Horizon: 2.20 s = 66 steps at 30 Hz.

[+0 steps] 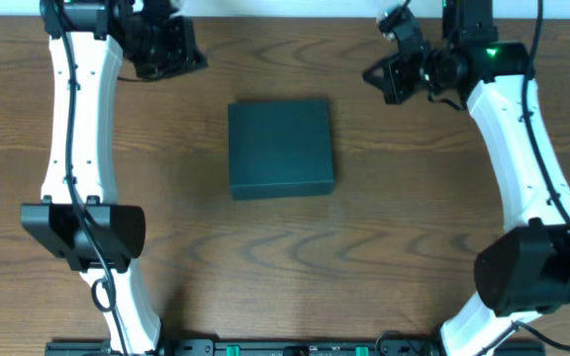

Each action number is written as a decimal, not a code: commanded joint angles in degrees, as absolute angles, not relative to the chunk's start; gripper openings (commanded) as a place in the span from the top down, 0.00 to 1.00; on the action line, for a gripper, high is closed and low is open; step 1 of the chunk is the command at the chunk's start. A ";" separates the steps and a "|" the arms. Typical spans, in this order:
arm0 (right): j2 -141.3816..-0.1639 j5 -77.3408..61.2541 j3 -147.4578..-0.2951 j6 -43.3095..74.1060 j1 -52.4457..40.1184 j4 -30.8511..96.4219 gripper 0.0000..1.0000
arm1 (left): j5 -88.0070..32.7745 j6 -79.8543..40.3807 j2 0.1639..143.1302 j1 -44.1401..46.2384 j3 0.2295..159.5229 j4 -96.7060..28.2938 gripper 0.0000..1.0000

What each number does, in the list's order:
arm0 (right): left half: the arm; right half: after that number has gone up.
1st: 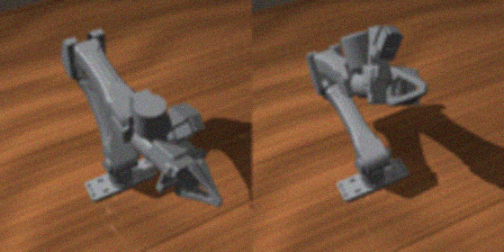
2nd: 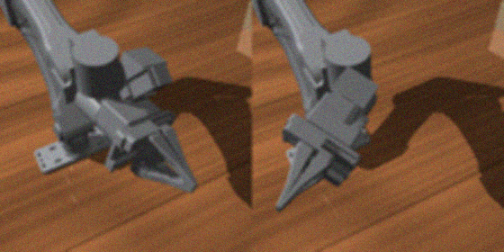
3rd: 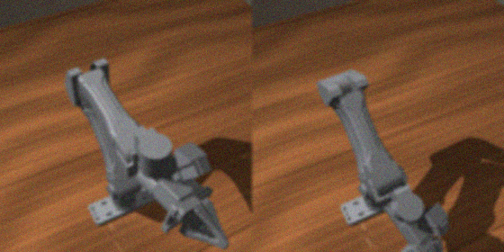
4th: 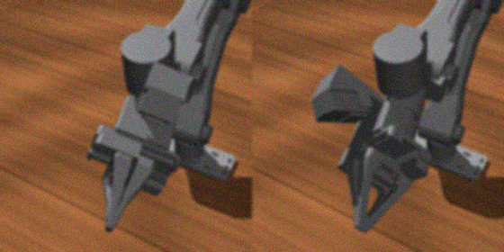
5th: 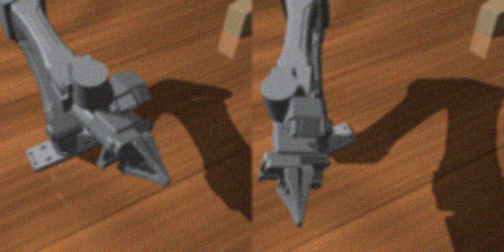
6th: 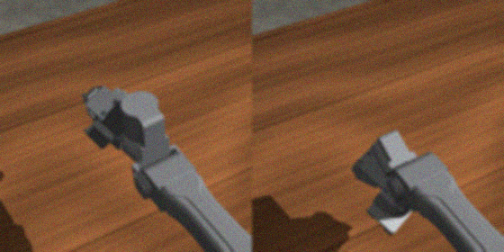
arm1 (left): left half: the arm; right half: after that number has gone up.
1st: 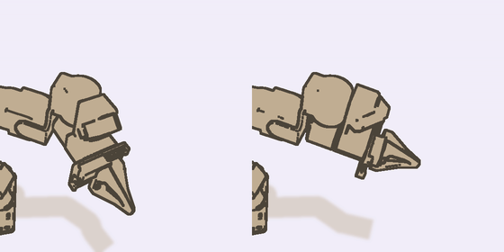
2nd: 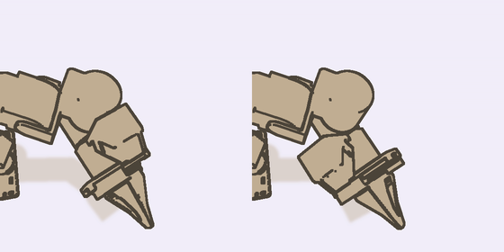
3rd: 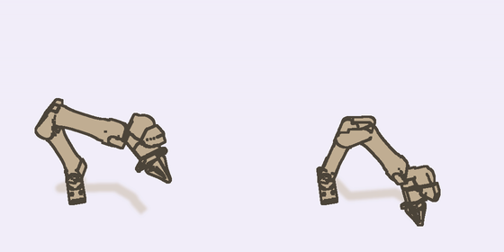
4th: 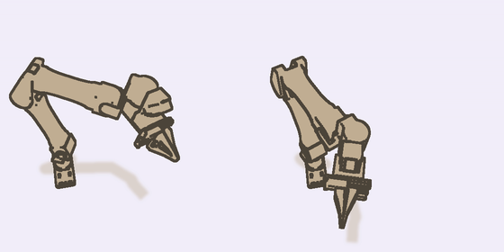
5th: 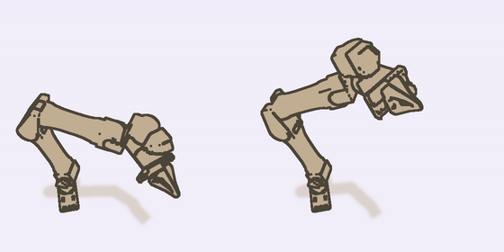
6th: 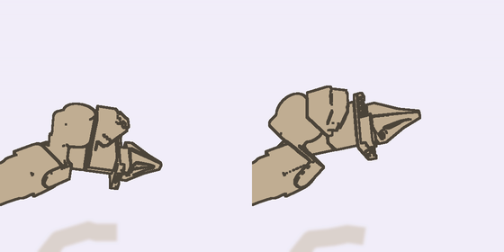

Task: Pack container

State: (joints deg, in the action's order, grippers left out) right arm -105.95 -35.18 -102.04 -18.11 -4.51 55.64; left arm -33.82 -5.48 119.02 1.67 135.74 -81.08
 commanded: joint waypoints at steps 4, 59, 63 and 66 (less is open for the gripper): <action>-96.73 -39.46 -100.07 -23.46 -2.37 66.41 0.98 | -29.87 -1.39 112.07 5.89 136.99 -85.62 0.94; -26.20 -37.69 -46.33 1.89 -2.00 67.96 0.01 | -7.07 1.32 12.99 -6.15 31.94 -43.53 0.05; -26.20 -37.69 -46.33 1.89 -2.00 67.96 0.01 | -6.98 2.81 8.91 -7.22 20.40 -35.99 0.05; -26.20 -37.69 -46.33 1.89 -2.00 67.99 0.01 | -7.07 2.68 7.60 -7.22 14.70 -31.77 0.05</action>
